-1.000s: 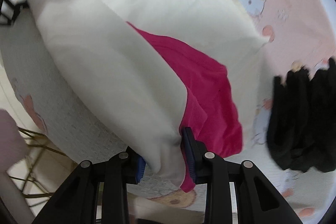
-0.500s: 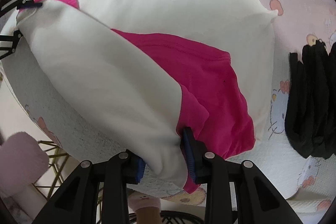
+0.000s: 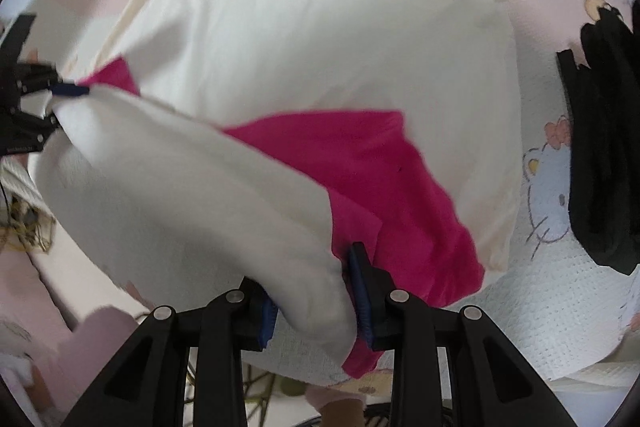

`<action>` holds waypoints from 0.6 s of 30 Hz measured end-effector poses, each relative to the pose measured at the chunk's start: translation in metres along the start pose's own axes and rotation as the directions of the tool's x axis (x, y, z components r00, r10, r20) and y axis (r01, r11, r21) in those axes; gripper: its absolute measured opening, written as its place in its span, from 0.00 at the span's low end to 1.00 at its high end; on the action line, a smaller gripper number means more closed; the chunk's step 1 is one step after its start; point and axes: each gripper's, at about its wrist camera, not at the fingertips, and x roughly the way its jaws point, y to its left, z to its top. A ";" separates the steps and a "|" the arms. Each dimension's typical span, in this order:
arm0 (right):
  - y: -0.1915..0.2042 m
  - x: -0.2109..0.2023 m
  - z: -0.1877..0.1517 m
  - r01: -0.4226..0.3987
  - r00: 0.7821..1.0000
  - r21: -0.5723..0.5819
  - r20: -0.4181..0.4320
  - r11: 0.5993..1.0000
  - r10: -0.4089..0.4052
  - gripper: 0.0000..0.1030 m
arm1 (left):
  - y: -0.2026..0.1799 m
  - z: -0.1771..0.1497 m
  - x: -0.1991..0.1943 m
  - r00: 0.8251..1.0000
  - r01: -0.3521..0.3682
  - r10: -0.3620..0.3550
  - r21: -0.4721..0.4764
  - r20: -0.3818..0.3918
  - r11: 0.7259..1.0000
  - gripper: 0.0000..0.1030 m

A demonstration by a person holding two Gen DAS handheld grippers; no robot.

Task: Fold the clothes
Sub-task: 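Lay the cream fold onto the garment body and open both grippers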

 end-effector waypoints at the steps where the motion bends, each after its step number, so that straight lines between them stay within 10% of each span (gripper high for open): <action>1: -0.001 -0.003 0.001 0.001 1.000 0.006 0.012 1.000 -0.001 0.30 | 0.004 0.001 -0.001 1.000 0.013 -0.013 -0.020 0.000 1.000 0.35; 18: -0.022 -0.011 0.018 0.039 0.985 0.172 0.158 0.984 -0.067 0.34 | 0.056 0.007 -0.009 0.994 0.094 -0.078 -0.272 0.070 0.958 0.36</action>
